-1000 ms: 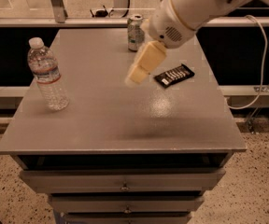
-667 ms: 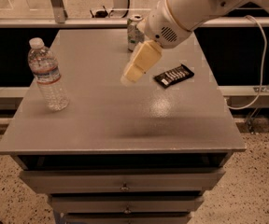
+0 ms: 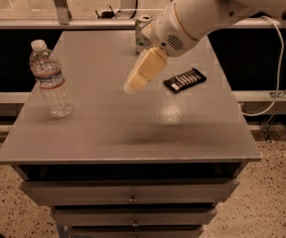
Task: Move water bottle near 7up can
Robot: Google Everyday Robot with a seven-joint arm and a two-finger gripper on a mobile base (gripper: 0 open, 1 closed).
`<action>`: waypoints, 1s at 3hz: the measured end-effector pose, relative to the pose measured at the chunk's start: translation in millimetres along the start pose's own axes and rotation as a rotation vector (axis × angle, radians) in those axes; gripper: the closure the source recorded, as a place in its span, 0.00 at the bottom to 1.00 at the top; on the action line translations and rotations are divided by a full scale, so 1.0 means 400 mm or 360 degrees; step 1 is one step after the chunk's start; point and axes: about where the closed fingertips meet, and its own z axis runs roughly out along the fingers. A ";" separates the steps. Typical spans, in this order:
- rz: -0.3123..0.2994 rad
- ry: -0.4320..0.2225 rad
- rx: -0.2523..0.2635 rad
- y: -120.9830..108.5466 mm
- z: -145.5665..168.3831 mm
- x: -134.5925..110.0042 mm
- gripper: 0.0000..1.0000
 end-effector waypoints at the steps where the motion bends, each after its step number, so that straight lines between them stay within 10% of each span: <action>1: -0.0006 -0.0207 -0.0069 0.030 0.127 -0.039 0.00; 3: -0.0004 -0.0595 -0.0170 0.075 0.332 -0.166 0.00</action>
Offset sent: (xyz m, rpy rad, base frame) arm 0.0173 0.1592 -0.0654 0.4285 -0.0067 0.1617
